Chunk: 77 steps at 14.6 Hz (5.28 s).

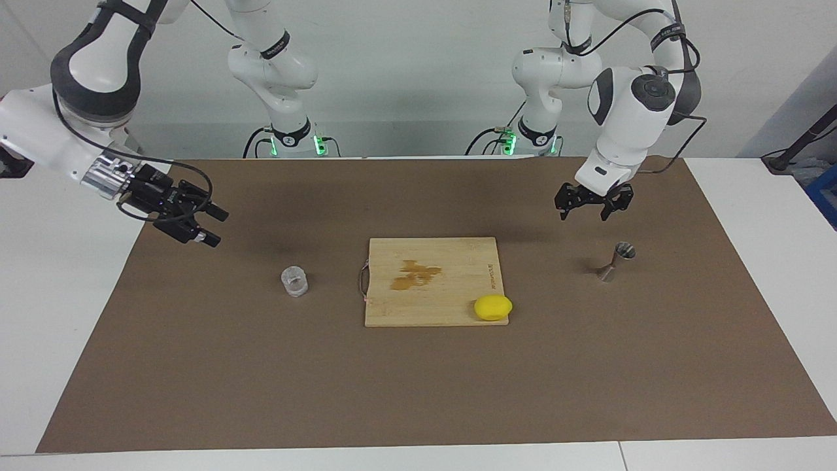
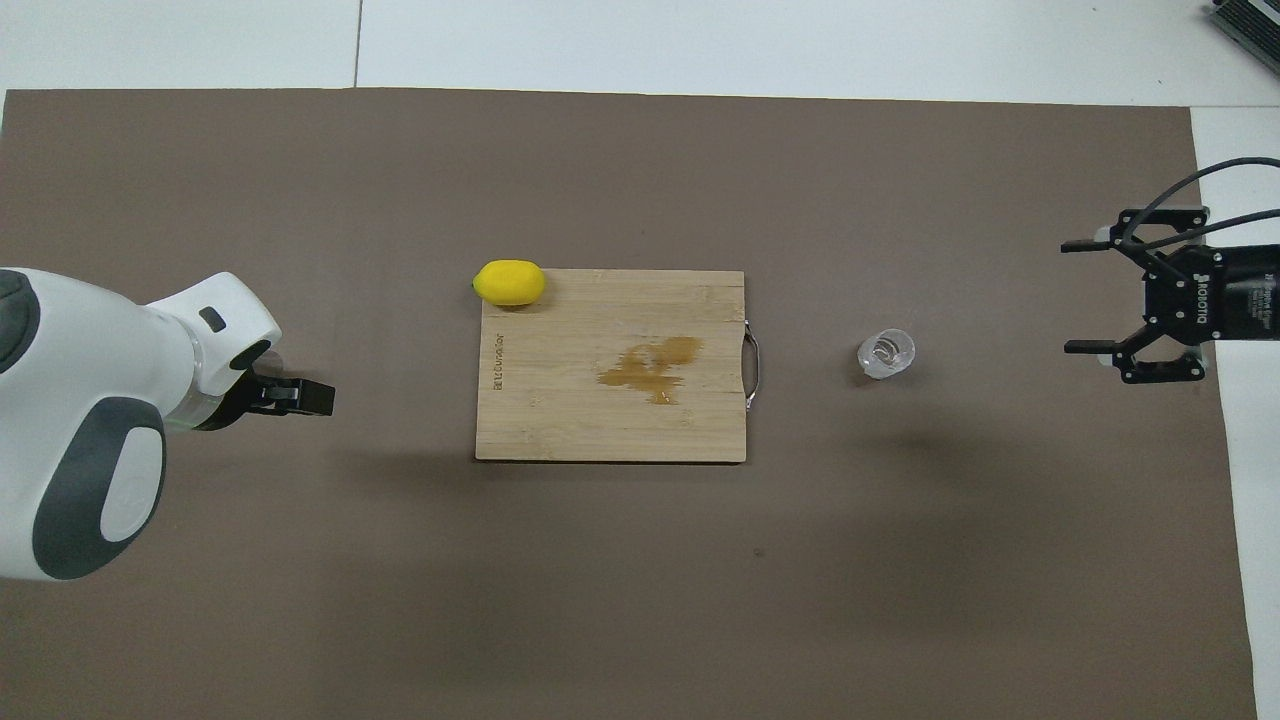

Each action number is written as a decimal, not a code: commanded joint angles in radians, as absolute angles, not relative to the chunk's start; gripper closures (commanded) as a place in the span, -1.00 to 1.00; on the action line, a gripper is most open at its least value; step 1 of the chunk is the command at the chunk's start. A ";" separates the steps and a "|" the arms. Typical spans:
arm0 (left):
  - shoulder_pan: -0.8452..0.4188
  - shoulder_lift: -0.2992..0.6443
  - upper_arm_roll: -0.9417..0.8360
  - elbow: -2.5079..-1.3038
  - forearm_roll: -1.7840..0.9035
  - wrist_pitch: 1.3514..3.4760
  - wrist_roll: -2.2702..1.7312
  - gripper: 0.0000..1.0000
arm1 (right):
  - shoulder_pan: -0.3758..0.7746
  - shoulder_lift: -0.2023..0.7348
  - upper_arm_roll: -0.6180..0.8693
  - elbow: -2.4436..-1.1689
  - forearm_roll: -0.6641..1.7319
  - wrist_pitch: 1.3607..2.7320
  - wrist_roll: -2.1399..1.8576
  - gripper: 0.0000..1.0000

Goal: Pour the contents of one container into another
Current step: 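Move the left gripper to the tin while the right gripper nears the cup, then close the left gripper on the tin while the right gripper grips the cup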

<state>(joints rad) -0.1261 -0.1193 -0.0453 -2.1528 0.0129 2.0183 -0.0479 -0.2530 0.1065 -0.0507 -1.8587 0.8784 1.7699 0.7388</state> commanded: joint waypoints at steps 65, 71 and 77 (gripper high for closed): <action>0.491 0.495 -0.026 -1.986 -1.341 1.486 2.413 -1.00 | -0.172 0.469 -0.031 -2.006 1.209 1.870 0.787 -1.00; 0.518 0.494 -0.025 -1.971 -1.324 1.462 2.411 -1.00 | -0.169 0.471 -0.031 -2.005 1.204 1.891 0.798 -0.90; 0.528 0.494 -0.021 -1.973 -1.308 1.457 2.421 -1.00 | -0.169 0.471 -0.029 -2.005 1.206 1.891 0.799 -0.48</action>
